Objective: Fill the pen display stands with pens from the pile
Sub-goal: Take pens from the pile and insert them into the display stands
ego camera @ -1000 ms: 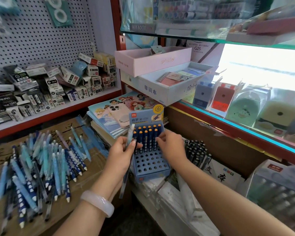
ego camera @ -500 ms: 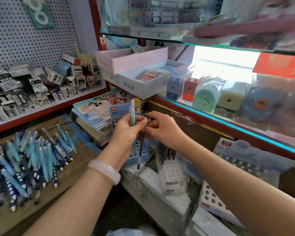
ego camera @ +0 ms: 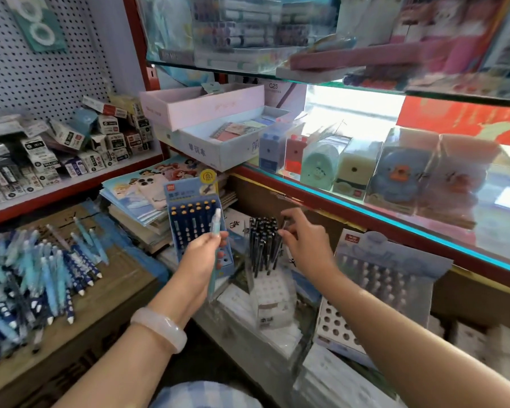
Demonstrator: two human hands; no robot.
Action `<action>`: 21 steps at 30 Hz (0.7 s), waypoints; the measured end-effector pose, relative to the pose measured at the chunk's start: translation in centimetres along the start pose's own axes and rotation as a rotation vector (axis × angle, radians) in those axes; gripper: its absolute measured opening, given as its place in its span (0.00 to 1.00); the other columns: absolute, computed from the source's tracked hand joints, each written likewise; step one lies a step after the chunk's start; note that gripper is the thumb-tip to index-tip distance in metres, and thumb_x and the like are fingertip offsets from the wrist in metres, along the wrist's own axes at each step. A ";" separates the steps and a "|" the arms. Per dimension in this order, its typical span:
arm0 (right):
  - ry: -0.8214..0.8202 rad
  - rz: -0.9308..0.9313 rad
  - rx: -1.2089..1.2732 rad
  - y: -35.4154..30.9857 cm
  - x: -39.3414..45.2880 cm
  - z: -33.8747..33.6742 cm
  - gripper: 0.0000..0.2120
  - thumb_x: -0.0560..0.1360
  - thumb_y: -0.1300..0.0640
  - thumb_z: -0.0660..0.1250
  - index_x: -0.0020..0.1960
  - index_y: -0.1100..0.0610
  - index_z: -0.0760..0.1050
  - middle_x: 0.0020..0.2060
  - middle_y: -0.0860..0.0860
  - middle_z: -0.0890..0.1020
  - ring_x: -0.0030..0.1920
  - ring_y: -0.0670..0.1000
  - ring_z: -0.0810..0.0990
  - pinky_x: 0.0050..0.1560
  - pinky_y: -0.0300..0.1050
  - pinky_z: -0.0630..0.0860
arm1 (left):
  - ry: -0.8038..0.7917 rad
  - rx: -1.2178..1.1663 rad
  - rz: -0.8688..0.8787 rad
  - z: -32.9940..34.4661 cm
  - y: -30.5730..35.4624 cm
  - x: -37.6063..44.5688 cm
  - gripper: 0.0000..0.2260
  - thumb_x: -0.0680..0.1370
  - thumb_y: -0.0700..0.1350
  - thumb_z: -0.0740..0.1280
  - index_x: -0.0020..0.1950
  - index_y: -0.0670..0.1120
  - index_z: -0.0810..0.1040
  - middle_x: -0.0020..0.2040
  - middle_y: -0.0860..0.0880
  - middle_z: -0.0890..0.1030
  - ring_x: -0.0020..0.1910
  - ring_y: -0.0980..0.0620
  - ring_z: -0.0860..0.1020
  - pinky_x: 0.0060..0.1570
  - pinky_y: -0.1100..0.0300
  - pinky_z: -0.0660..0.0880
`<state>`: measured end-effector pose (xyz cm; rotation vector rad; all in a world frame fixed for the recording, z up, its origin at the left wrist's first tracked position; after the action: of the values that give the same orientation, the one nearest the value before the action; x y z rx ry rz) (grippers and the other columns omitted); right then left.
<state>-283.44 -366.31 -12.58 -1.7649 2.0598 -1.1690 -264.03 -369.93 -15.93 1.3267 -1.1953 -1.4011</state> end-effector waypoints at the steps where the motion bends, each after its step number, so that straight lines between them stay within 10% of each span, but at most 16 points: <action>1: 0.002 0.002 -0.005 0.2 -0.2 0.6 0.16 0.78 0.58 0.64 0.65 0.54 0.69 0.50 0.54 0.82 0.48 0.50 0.81 0.45 0.39 0.74 | 0.010 0.006 -0.003 -0.4 -0.3 0.0 0.11 0.83 0.40 0.53 0.54 0.42 0.75 0.41 0.50 0.73 0.36 0.56 0.68 0.34 0.65 0.67; 21: -0.141 0.150 -0.184 3.3 -0.4 8.3 0.07 0.79 0.54 0.61 0.52 0.57 0.68 0.45 0.55 0.81 0.44 0.54 0.79 0.44 0.53 0.78 | 0.000 0.037 -0.028 -1.8 -2.7 0.3 0.12 0.82 0.41 0.54 0.58 0.44 0.76 0.44 0.49 0.73 0.40 0.54 0.70 0.40 0.62 0.68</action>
<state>-280.89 -369.58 -20.47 -1.6801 2.2306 -0.8135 -262.15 -369.90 -18.55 1.3740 -1.2123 -1.4043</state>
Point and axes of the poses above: each hand's wrist, its own x-axis towards the middle knuckle, its own z-axis out of the palm, y = z × x, the point moved 10 cm from there along x, towards the middle knuckle
